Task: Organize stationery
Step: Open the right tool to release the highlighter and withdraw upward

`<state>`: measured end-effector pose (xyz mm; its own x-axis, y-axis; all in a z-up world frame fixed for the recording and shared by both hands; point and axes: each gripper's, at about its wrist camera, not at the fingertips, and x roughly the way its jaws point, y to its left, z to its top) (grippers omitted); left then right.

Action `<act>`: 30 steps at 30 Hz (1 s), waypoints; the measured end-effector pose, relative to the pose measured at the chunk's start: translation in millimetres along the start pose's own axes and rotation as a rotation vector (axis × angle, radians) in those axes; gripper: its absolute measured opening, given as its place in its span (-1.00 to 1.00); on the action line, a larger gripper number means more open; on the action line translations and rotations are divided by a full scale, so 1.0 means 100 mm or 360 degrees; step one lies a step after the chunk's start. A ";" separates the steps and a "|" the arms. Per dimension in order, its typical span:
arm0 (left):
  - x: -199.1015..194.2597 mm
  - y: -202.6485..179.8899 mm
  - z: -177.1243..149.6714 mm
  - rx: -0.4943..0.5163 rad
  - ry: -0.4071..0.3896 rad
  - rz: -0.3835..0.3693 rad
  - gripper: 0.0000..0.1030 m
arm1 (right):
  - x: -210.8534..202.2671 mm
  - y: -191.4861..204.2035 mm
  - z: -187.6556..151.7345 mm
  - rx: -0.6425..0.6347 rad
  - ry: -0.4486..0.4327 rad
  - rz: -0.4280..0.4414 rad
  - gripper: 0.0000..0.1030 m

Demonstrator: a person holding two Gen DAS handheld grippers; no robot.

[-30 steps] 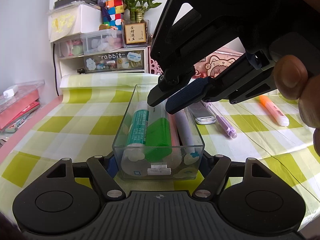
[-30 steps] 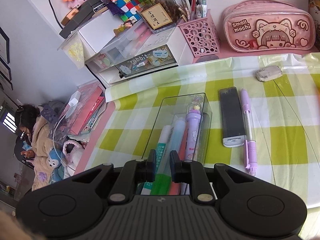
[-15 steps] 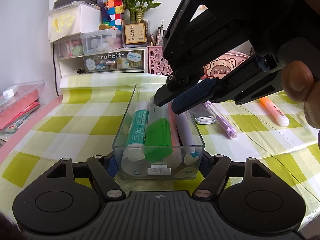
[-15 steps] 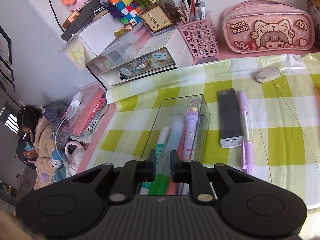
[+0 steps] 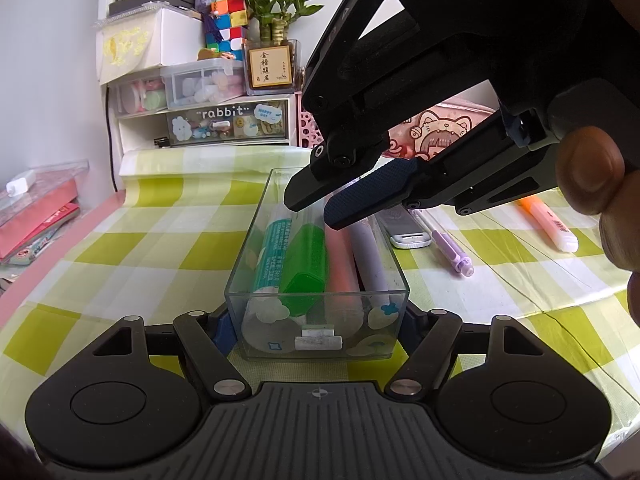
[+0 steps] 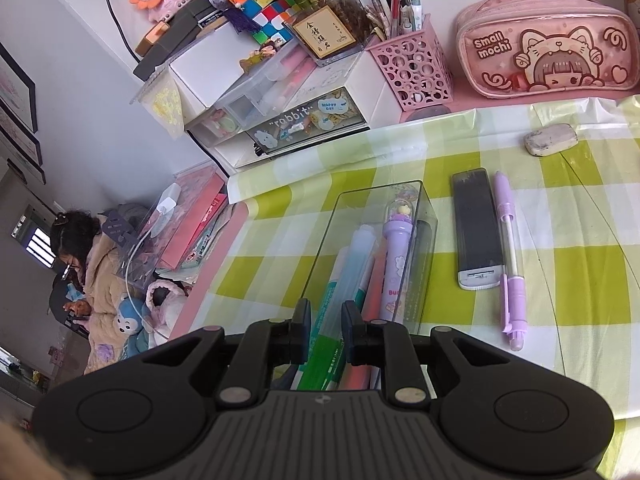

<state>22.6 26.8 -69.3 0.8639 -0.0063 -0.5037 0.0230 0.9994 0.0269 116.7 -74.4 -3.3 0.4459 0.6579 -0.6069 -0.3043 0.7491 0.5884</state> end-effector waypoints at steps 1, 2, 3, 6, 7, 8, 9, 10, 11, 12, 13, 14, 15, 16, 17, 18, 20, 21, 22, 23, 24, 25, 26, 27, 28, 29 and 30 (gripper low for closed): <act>0.00 0.00 0.00 0.0000 0.0000 0.0000 0.42 | 0.00 0.01 0.00 -0.0002 -0.0002 0.0003 -0.85; 0.00 0.00 0.00 0.0000 0.0000 0.0000 0.42 | 0.00 0.02 0.00 -0.0015 -0.0004 0.0002 -0.85; 0.00 0.00 0.00 0.0000 0.0000 0.0000 0.42 | 0.00 0.04 -0.01 -0.0030 -0.0007 0.0002 -0.85; 0.00 0.00 0.00 0.0000 0.0000 0.0000 0.42 | 0.03 0.06 -0.01 -0.0050 -0.0001 -0.0017 -0.86; 0.00 0.00 0.00 0.0001 0.0000 0.0000 0.42 | 0.04 0.05 -0.01 -0.0051 0.0004 -0.0020 -0.86; 0.00 0.00 0.00 0.0000 0.0000 0.0000 0.42 | 0.06 0.05 -0.02 -0.0056 0.0010 -0.0016 -0.85; 0.00 0.00 0.00 0.0001 0.0000 0.0000 0.42 | 0.07 0.04 -0.02 -0.0054 0.0018 -0.0008 -0.86; 0.00 0.00 0.00 0.0001 0.0000 0.0000 0.42 | 0.07 0.04 -0.02 -0.0055 0.0017 -0.0005 -0.86; 0.00 0.00 0.00 0.0001 0.0000 0.0000 0.42 | 0.08 0.05 -0.02 -0.0069 0.0016 -0.0003 -0.86; 0.00 0.00 0.00 0.0001 0.0000 0.0000 0.42 | 0.08 0.06 -0.02 -0.0083 0.0015 -0.0004 -0.87; 0.00 0.00 0.00 0.0001 0.0000 0.0000 0.42 | 0.08 0.07 -0.02 -0.0095 0.0015 -0.0005 -0.87; 0.00 0.00 0.00 0.0001 0.0000 0.0000 0.42 | 0.08 0.08 -0.02 -0.0113 0.0014 -0.0005 -0.87; 0.00 0.00 0.00 0.0001 0.0000 0.0000 0.42 | 0.09 0.08 -0.02 -0.0132 0.0013 -0.0006 -0.88; 0.00 0.00 0.00 0.0001 0.0000 0.0000 0.42 | 0.09 0.09 -0.03 -0.0145 0.0013 -0.0007 -0.88; 0.00 0.00 0.00 0.0001 0.0000 0.0000 0.42 | 0.10 0.08 -0.03 -0.0154 0.0018 -0.0006 -0.88; 0.00 0.00 0.00 0.0000 0.0000 0.0000 0.42 | 0.11 0.08 -0.04 -0.0162 0.0030 -0.0019 -0.92; 0.00 0.00 0.00 0.0000 -0.0001 0.0000 0.42 | 0.11 0.07 -0.05 -0.0173 0.0022 -0.0017 -0.92; 0.00 0.00 0.00 -0.0001 0.0000 0.0000 0.42 | 0.10 0.07 -0.05 -0.0182 0.0022 -0.0020 -0.92; 0.00 0.00 0.00 0.0000 0.0000 0.0000 0.42 | 0.10 0.08 -0.05 -0.0192 0.0021 -0.0022 -0.92; 0.00 0.00 0.00 0.0000 0.0000 0.0000 0.42 | 0.10 0.10 -0.05 -0.0200 0.0019 -0.0017 -0.92; 0.00 0.00 0.00 0.0000 -0.0001 0.0000 0.42 | 0.10 0.10 -0.04 -0.0204 0.0015 -0.0001 -0.92; 0.00 0.00 0.00 -0.0001 0.0000 0.0000 0.42 | 0.11 0.11 -0.04 -0.0204 0.0011 0.0017 -0.92; 0.00 0.00 0.00 0.0000 -0.0001 0.0000 0.42 | 0.11 0.12 -0.03 -0.0208 0.0002 0.0009 -0.92; 0.00 0.00 0.00 0.0000 0.0000 0.0000 0.42 | 0.12 0.12 -0.03 -0.0212 -0.0003 0.0004 -0.92; 0.00 0.00 0.00 0.0001 0.0000 0.0000 0.42 | 0.13 0.11 -0.02 -0.0214 -0.0002 0.0000 -0.92; 0.00 0.00 0.00 0.0001 0.0000 -0.0001 0.42 | 0.15 0.10 -0.02 -0.0209 0.0002 0.0004 -0.92; 0.00 0.00 0.00 0.0001 0.0000 -0.0001 0.42 | 0.14 0.07 -0.03 -0.0198 0.0004 0.0016 -0.91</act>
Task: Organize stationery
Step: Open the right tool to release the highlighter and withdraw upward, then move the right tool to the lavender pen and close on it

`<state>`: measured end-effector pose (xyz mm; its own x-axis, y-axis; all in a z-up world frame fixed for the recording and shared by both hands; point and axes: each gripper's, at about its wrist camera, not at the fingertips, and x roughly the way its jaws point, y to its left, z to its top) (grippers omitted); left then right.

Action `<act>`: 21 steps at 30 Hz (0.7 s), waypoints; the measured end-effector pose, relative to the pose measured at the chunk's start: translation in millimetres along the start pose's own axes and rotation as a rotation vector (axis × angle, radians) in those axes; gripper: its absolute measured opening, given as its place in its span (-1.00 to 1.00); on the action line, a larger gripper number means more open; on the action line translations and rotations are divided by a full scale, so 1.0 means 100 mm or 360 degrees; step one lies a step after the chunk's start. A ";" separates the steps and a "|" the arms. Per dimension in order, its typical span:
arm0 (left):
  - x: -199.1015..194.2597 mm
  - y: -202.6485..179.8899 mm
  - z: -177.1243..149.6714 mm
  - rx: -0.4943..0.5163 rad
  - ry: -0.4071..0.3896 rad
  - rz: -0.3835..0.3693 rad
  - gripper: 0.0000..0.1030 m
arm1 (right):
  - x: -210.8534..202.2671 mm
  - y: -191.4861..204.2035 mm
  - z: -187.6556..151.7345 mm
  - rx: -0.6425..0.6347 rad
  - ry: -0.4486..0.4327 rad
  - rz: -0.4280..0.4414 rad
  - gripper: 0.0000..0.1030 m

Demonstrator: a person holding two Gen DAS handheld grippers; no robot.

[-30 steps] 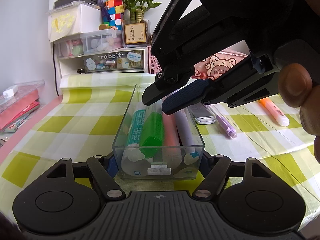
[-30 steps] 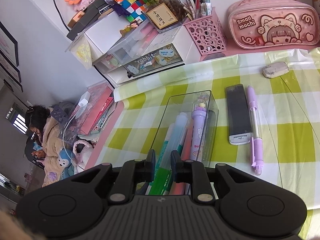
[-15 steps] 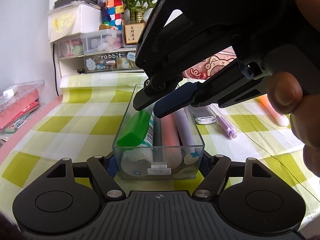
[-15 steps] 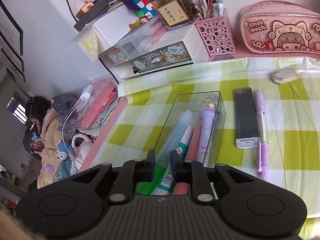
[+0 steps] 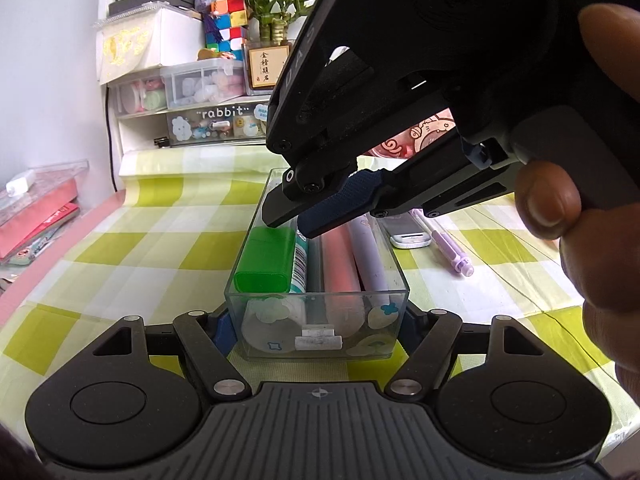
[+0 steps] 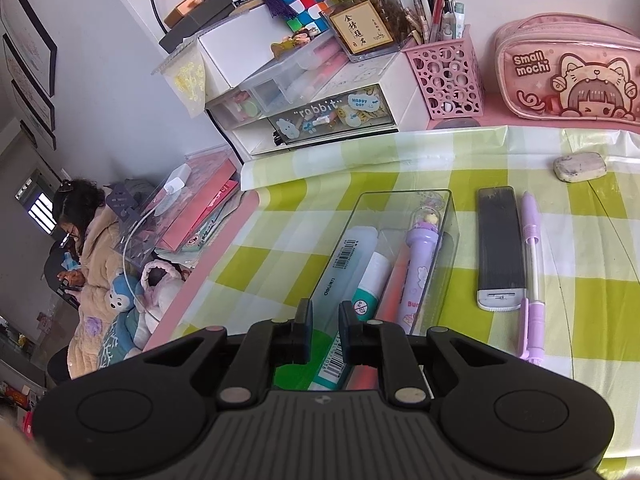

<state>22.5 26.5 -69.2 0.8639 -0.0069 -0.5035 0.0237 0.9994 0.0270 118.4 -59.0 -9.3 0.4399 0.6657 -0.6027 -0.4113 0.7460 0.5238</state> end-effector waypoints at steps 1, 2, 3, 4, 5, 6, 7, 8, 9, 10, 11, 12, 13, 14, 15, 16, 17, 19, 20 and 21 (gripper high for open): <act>0.00 0.00 0.00 0.0000 0.0000 0.0001 0.42 | -0.01 -0.02 -0.01 0.0011 -0.0003 0.0017 -0.91; 0.00 0.00 0.00 0.0000 0.0000 0.0001 0.42 | -0.02 -0.04 -0.01 0.0031 -0.0005 0.0042 -0.90; 0.00 0.00 0.00 0.0000 0.0000 0.0000 0.42 | -0.02 -0.06 -0.01 0.0048 -0.0008 0.0058 -0.90; 0.00 0.00 0.00 0.0000 0.0000 0.0000 0.42 | -0.03 -0.08 -0.01 0.0074 -0.0014 0.0073 -0.90; 0.00 0.00 0.00 0.0000 0.0000 0.0000 0.42 | -0.04 -0.10 -0.01 0.0091 -0.0020 0.0080 -0.90; 0.00 0.00 0.00 0.0000 0.0000 0.0001 0.42 | -0.06 -0.10 0.00 0.0096 -0.0027 0.0082 -0.90; 0.00 0.00 0.00 0.0000 0.0000 0.0000 0.42 | -0.06 -0.10 0.00 0.0097 -0.0031 0.0086 -0.90; 0.00 0.00 0.00 0.0000 0.0000 0.0000 0.42 | -0.07 -0.10 0.01 0.0098 -0.0030 0.0093 -0.90; 0.00 0.00 0.00 0.0000 0.0000 0.0000 0.42 | -0.06 -0.10 0.01 0.0103 -0.0029 0.0098 -0.90; 0.00 0.00 0.00 0.0000 0.0000 0.0001 0.42 | -0.07 -0.09 0.01 0.0107 -0.0030 0.0099 -0.89; 0.00 0.00 0.00 0.0000 0.0000 0.0001 0.42 | -0.07 -0.09 0.01 0.0110 -0.0035 0.0096 -0.89; 0.00 0.00 0.00 0.0000 0.0000 0.0000 0.42 | -0.08 -0.09 0.01 0.0113 -0.0039 0.0093 -0.89; 0.00 0.00 0.00 0.0000 0.0000 0.0000 0.42 | -0.10 -0.10 0.01 0.0117 -0.0052 0.0081 -0.89; 0.00 0.00 0.00 0.0000 0.0000 0.0000 0.42 | -0.13 -0.11 0.02 0.0121 -0.0069 0.0068 -0.89; 0.00 0.00 0.00 0.0000 0.0000 0.0001 0.42 | -0.18 -0.13 0.03 0.0128 -0.0096 0.0051 -0.89; 0.00 0.00 0.00 0.0000 0.0000 0.0001 0.42 | -0.23 -0.16 0.04 0.0138 -0.0121 0.0032 -0.88; 0.00 0.00 0.00 0.0000 0.0000 0.0001 0.42 | -0.28 -0.20 0.05 0.0149 -0.0148 0.0009 -0.87; 0.00 0.00 0.00 0.0000 0.0000 0.0001 0.42 | -0.38 -0.28 0.08 0.0169 -0.0196 -0.0064 -0.84; 0.00 0.00 0.00 0.0000 0.0000 0.0001 0.42 | -0.43 -0.33 0.08 0.0170 -0.0221 -0.0126 -0.84; 0.00 0.00 0.00 0.0000 0.0000 0.0000 0.42 | -0.48 -0.38 0.09 0.0170 -0.0240 -0.0190 -0.84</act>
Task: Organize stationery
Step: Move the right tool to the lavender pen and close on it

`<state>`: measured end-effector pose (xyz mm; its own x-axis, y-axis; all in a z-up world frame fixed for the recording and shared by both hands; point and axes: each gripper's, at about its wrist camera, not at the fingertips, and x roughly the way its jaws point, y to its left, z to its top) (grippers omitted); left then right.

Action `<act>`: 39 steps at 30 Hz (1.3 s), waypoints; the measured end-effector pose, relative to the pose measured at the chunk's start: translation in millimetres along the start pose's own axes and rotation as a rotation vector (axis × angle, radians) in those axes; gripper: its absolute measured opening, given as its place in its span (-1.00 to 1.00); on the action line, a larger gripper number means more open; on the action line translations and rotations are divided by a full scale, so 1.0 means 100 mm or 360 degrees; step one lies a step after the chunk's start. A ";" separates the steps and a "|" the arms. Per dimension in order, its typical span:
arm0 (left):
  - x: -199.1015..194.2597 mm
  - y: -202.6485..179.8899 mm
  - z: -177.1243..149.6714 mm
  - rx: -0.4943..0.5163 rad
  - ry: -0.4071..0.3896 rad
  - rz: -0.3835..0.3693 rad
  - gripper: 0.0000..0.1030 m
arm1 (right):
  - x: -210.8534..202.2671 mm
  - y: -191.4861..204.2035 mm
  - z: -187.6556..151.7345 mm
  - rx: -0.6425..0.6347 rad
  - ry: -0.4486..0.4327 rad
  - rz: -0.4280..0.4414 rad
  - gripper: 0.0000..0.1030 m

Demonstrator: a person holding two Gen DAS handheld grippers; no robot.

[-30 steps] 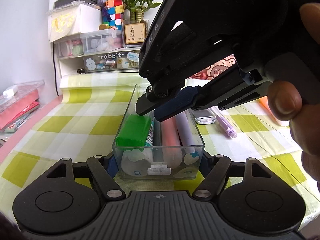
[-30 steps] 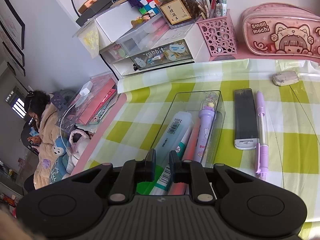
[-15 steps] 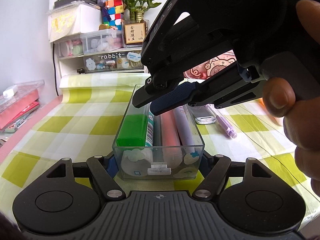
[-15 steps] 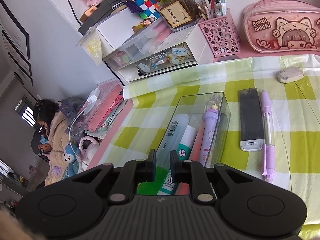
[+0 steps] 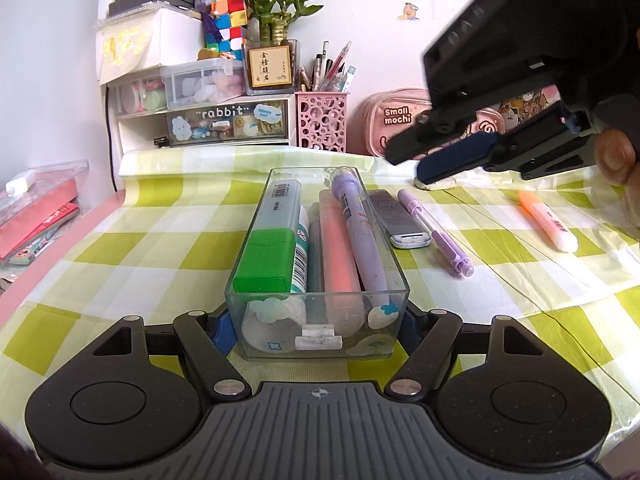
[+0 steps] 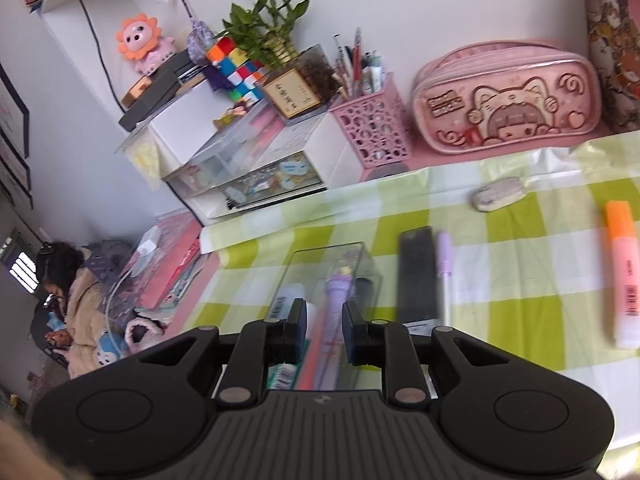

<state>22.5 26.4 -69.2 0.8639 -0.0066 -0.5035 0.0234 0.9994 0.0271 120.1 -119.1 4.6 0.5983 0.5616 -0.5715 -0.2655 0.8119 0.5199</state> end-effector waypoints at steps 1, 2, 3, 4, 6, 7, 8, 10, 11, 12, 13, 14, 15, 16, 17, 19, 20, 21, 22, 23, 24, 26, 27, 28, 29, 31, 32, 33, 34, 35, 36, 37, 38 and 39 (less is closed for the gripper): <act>0.00 0.00 0.00 0.0000 0.0000 0.0000 0.42 | -0.03 -0.06 0.01 0.0003 -0.0015 -0.0051 -0.84; 0.00 0.00 0.00 0.0000 0.0000 0.0000 0.42 | -0.05 -0.14 0.02 0.0013 -0.0026 -0.0107 -0.84; 0.00 0.00 0.00 -0.0001 0.0000 0.0000 0.42 | -0.07 -0.21 0.03 0.0016 -0.0030 -0.0156 -0.84; 0.00 0.00 0.00 -0.0001 0.0000 0.0001 0.42 | -0.08 -0.25 0.03 0.0017 -0.0033 -0.0196 -0.84; 0.00 0.00 0.00 0.0000 0.0000 0.0000 0.42 | -0.10 -0.38 0.04 0.0029 -0.0036 -0.0300 -0.84; 0.00 0.00 0.00 0.0000 0.0000 0.0002 0.42 | -0.11 -0.43 0.05 0.0039 -0.0035 -0.0312 -0.84; 0.00 0.00 0.00 0.0000 0.0000 0.0003 0.42 | -0.12 -0.47 0.05 0.0052 -0.0030 -0.0308 -0.84; 0.00 -0.01 0.00 0.0000 0.0000 0.0005 0.42 | -0.10 -0.50 0.04 0.0057 -0.0004 -0.0294 -0.84; 0.00 -0.01 -0.01 0.0000 0.0000 0.0005 0.42 | -0.08 -0.50 0.04 0.0045 0.0012 -0.0292 -0.84; 0.00 -0.01 -0.01 0.0001 0.0000 0.0005 0.42 | -0.04 -0.47 0.02 0.0019 0.0031 -0.0290 -0.84; 0.00 -0.01 -0.01 0.0001 0.0000 0.0004 0.42 | 0.00 -0.44 0.02 -0.0001 0.0046 -0.0286 -0.84; 0.00 -0.01 -0.01 0.0000 0.0000 0.0004 0.42 | 0.06 -0.41 0.02 -0.0022 0.0067 -0.0281 -0.84; 0.00 -0.01 -0.01 0.0000 0.0000 0.0005 0.42 | 0.11 -0.39 0.02 -0.0037 0.0085 -0.0276 -0.84; 0.00 -0.01 -0.01 0.0000 0.0000 0.0005 0.42 | 0.15 -0.37 0.03 -0.0047 0.0099 -0.0273 -0.84; 0.00 -0.01 -0.01 0.0000 0.0000 0.0005 0.42 | 0.19 -0.35 0.04 -0.0062 0.0119 -0.0271 -0.84; 0.00 -0.01 -0.01 0.0000 0.0000 0.0005 0.42 | 0.25 -0.34 0.07 -0.0073 0.0139 -0.0271 -0.84; 0.00 -0.01 -0.01 0.0000 0.0000 0.0005 0.42 | 0.28 -0.34 0.09 -0.0075 0.0152 -0.0274 -0.84; 0.00 -0.01 -0.01 -0.0001 0.0000 0.0004 0.42 | 0.31 -0.34 0.11 -0.0077 0.0162 -0.0280 -0.84; 0.00 -0.01 -0.01 -0.0001 0.0001 0.0003 0.42 | 0.34 -0.34 0.13 -0.0085 0.0175 -0.0295 -0.84; 0.00 -0.01 -0.01 -0.0001 0.0000 0.0004 0.42 | 0.37 -0.34 0.14 -0.0093 0.0185 -0.0315 -0.84; 0.00 -0.01 -0.01 -0.0001 0.0000 0.0004 0.42 | 0.39 -0.34 0.15 -0.0102 0.0195 -0.0322 -0.84; 0.00 -0.01 -0.01 -0.0001 0.0001 0.0004 0.42 | 0.45 -0.34 0.16 -0.0119 0.0224 -0.0315 -0.84; 0.00 -0.01 -0.01 -0.0001 0.0001 0.0004 0.42 | 0.49 -0.35 0.16 -0.0118 0.0244 -0.0312 -0.84; 0.00 -0.01 -0.01 -0.0001 0.0001 0.0004 0.42 | 0.51 -0.35 0.16 -0.0125 0.0243 -0.0314 -0.86; 0.00 -0.01 -0.01 -0.0001 0.0001 0.0004 0.42 | 0.52 -0.34 0.15 -0.0135 0.0234 -0.0320 -0.91; 0.00 -0.01 -0.01 -0.0002 0.0000 0.0004 0.42 | 0.49 -0.35 0.14 -0.0113 0.0224 -0.0333 -0.94; 0.00 -0.01 -0.01 -0.0001 0.0000 0.0004 0.42 | 0.48 -0.36 0.13 -0.0099 0.0216 -0.0331 -0.94; 0.00 -0.01 -0.01 -0.0001 0.0000 0.0004 0.42 | 0.46 -0.37 0.11 -0.0084 0.0205 -0.0328 -0.94; 0.00 -0.01 -0.01 -0.0001 0.0000 0.0004 0.42 | 0.45 -0.38 0.10 -0.0067 0.0195 -0.0322 -0.94; 0.00 -0.01 -0.01 -0.0001 0.0000 0.0004 0.42 | 0.43 -0.40 0.09 -0.0039 0.0185 -0.0314 -0.94; 0.00 -0.01 -0.01 -0.0001 0.0000 0.0004 0.42 | 0.41 -0.42 0.09 -0.0008 0.0182 -0.0305 -0.94; 0.00 -0.01 -0.01 -0.0002 0.0000 0.0004 0.42 | 0.40 -0.43 0.09 0.0016 0.0179 -0.0298 -0.94; 0.00 -0.01 -0.01 -0.0002 0.0000 0.0004 0.42 | 0.39 -0.44 0.08 0.0031 0.0174 -0.0294 -0.94; 0.00 -0.01 -0.01 -0.0001 0.0000 0.0004 0.42 | 0.37 -0.45 0.08 0.0045 0.0168 -0.0290 -0.94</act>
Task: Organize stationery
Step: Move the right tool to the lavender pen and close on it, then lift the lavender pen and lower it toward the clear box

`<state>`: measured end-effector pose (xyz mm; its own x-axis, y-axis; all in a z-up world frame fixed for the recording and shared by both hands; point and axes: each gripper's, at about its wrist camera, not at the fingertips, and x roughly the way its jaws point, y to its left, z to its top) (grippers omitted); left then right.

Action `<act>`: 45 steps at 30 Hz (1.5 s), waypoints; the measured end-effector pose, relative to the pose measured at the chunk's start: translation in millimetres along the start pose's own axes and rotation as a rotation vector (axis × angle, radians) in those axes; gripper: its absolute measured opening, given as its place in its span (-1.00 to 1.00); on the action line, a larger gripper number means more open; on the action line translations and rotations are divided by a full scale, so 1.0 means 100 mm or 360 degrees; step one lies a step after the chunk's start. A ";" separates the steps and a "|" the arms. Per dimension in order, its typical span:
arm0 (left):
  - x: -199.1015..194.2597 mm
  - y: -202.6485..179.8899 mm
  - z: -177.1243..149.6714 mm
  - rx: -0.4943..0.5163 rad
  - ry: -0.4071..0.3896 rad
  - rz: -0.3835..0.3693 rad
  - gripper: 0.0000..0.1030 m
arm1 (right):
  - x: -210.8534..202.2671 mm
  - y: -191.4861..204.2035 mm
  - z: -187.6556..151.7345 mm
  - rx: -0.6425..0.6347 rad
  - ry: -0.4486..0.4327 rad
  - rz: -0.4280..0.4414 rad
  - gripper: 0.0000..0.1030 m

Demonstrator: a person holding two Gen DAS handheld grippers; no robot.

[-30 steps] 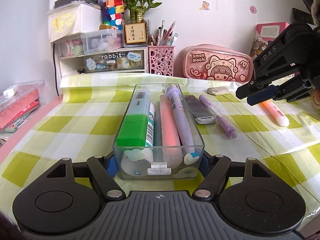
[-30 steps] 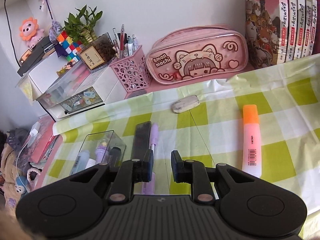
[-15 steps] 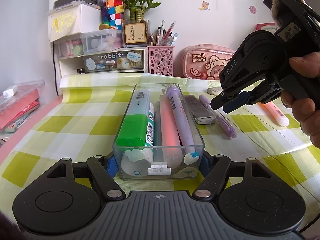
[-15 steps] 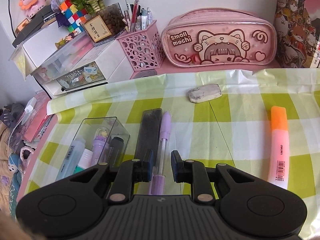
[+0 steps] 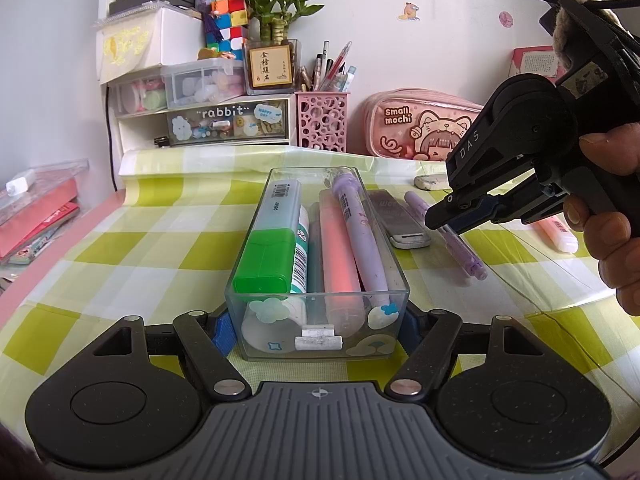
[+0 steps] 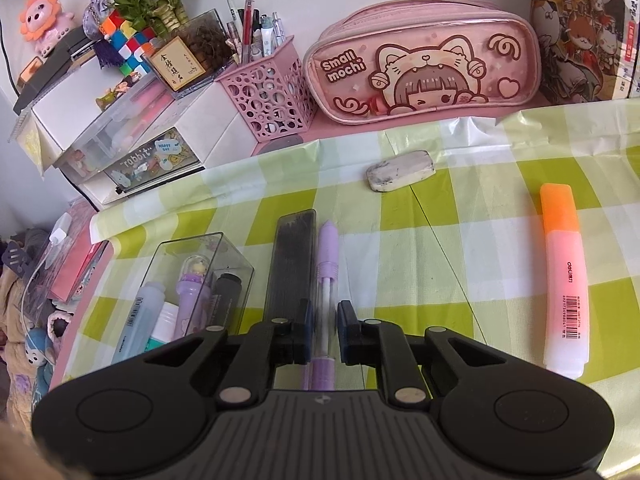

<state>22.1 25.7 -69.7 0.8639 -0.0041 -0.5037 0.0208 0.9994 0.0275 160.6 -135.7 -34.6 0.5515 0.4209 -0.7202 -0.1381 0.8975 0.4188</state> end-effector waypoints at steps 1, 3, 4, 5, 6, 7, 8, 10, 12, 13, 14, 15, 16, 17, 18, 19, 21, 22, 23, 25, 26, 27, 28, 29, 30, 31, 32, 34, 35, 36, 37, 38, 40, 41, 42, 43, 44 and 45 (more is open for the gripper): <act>0.00 0.00 0.00 0.0000 0.0000 0.0000 0.42 | -0.01 -0.01 0.00 0.0011 -0.0002 0.0004 -0.94; 0.00 0.00 0.00 0.0000 0.0000 0.0000 0.42 | -0.02 -0.02 0.00 0.0046 -0.0010 0.0024 -0.94; 0.00 0.00 0.00 0.0000 0.0000 0.0000 0.42 | -0.02 -0.03 0.00 0.0060 -0.0013 0.0030 -0.94; 0.00 0.00 0.00 0.0001 0.0000 0.0000 0.42 | -0.02 -0.03 0.00 0.0075 -0.0015 0.0036 -0.94; 0.00 0.00 0.00 0.0000 0.0000 0.0000 0.42 | -0.03 -0.04 -0.01 0.0085 -0.0015 0.0043 -0.94; 0.00 0.00 0.00 0.0000 0.0000 0.0000 0.42 | -0.04 -0.04 -0.01 0.0091 -0.0016 0.0050 -0.94; 0.00 0.00 0.00 0.0000 0.0000 0.0000 0.42 | -0.04 -0.04 -0.02 0.0101 -0.0019 0.0056 -0.94; 0.00 0.00 0.00 0.0000 0.0000 0.0000 0.42 | -0.07 -0.03 -0.03 0.0113 -0.0029 0.0068 -0.94; 0.00 0.00 0.00 0.0000 0.0000 0.0000 0.42 | -0.10 0.00 -0.03 0.0119 -0.0042 0.0084 -0.94; 0.00 0.00 0.00 0.0000 0.0000 0.0000 0.42 | -0.12 0.01 -0.03 0.0122 -0.0050 0.0092 -0.94; 0.00 0.00 0.00 0.0000 0.0000 0.0000 0.42 | -0.15 0.02 -0.03 0.0124 -0.0056 0.0103 -0.94; 0.00 0.00 0.00 0.0000 0.0000 0.0000 0.42 | -0.17 0.04 -0.02 0.0128 -0.0059 0.0115 -0.94; 0.00 0.00 0.00 0.0000 0.0000 0.0000 0.42 | -0.19 0.05 -0.02 0.0132 -0.0063 0.0127 -0.94; 0.00 0.00 0.00 0.0000 0.0000 0.0000 0.42 | -0.22 0.07 -0.03 0.0133 -0.0069 0.0140 -0.94; 0.00 0.00 0.00 0.0000 0.0000 0.0000 0.42 | -0.23 0.09 -0.03 0.0130 -0.0072 0.0144 -0.94; 0.00 0.00 0.00 0.0000 0.0000 0.0000 0.42 | -0.25 0.12 -0.03 0.0124 -0.0077 0.0144 -0.94; 0.00 0.00 0.00 0.0000 0.0000 0.0000 0.42 | -0.29 0.16 -0.04 0.0123 -0.0084 0.0150 -0.94; 0.00 0.00 0.00 0.0000 0.0000 0.0000 0.42 | -0.31 0.17 -0.04 0.0125 -0.0087 0.0161 -0.94; 0.00 0.00 0.00 0.0000 0.0000 0.0000 0.42 | -0.33 0.18 -0.04 0.0131 -0.0090 0.0172 -0.94; 0.00 0.00 0.00 0.0000 0.0000 0.0000 0.42 | -0.36 0.21 -0.04 0.0135 -0.0092 0.0193 -0.94; 0.00 0.00 0.00 0.0000 0.0000 0.0000 0.42 | -0.37 0.23 -0.04 0.0133 -0.0089 0.0207 -0.94; 0.00 0.00 0.00 0.0000 0.0000 0.0000 0.42 | -0.39 0.25 -0.04 0.0130 -0.0090 0.0220 -0.94; 0.00 0.00 0.00 0.0000 0.0000 0.0000 0.42 | -0.40 0.28 -0.05 0.0124 -0.0092 0.0228 -0.94; 0.00 0.00 0.00 0.0000 0.0000 0.0000 0.42 | -0.41 0.32 -0.06 0.0113 -0.0090 0.0237 -0.94; 0.00 0.00 0.00 0.0000 0.0000 0.0000 0.42 | -0.41 0.34 -0.07 0.0107 -0.0087 0.0244 -0.94; 0.00 0.00 0.00 0.0000 0.0000 0.0000 0.42 | -0.41 0.37 -0.08 0.0104 -0.0086 0.0252 -0.94; 0.00 0.00 0.00 0.0000 0.0000 0.0000 0.42 | -0.41 0.39 -0.09 0.0106 -0.0085 0.0260 -0.94; 0.00 0.00 0.00 0.0000 0.0000 0.0000 0.42 | -0.39 0.42 -0.11 0.0113 -0.0074 0.0276 -0.94; 0.00 0.00 0.00 0.0000 0.0000 0.0000 0.42 | -0.38 0.43 -0.12 0.0117 -0.0066 0.0287 -0.94; 0.00 0.00 0.00 0.0000 0.0000 0.0000 0.42 | -0.37 0.45 -0.12 0.0119 -0.0061 0.0293 -0.94; 0.00 0.00 0.00 0.0000 0.0000 0.0000 0.42 | -0.37 0.46 -0.13 0.0118 -0.0056 0.0299 -0.94; 0.00 0.00 0.00 0.0000 0.0000 0.0000 0.42 | -0.36 0.48 -0.14 0.0121 -0.0049 0.0310 -0.94; 0.00 0.00 0.00 0.0000 0.0000 0.0000 0.42 | -0.36 0.50 -0.14 0.0120 -0.0039 0.0328 -0.94; 0.00 0.00 0.00 0.0000 0.0000 0.0000 0.42 | -0.35 0.52 -0.14 0.0118 -0.0031 0.0335 -0.94; 0.00 0.00 0.00 0.0000 0.0000 0.0000 0.42 | -0.34 0.53 -0.15 0.0118 -0.0022 0.0344 -0.94; 0.00 0.00 0.00 0.0000 0.0000 0.0000 0.42 | -0.33 0.54 -0.15 0.0120 -0.0012 0.0354 -0.94; 0.00 0.00 0.00 0.0000 0.0000 0.0000 0.42 | -0.31 0.55 -0.16 0.0124 -0.0004 0.0363 -0.94; 0.00 0.00 0.00 0.0000 0.0000 0.0000 0.42 | -0.29 0.56 -0.16 0.0132 0.0007 0.0370 -0.94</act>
<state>22.2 25.8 -69.7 0.8640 -0.0041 -0.5035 0.0208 0.9994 0.0274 123.6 -96.0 0.9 0.5090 0.6159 -0.6014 -0.1930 0.7625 0.6175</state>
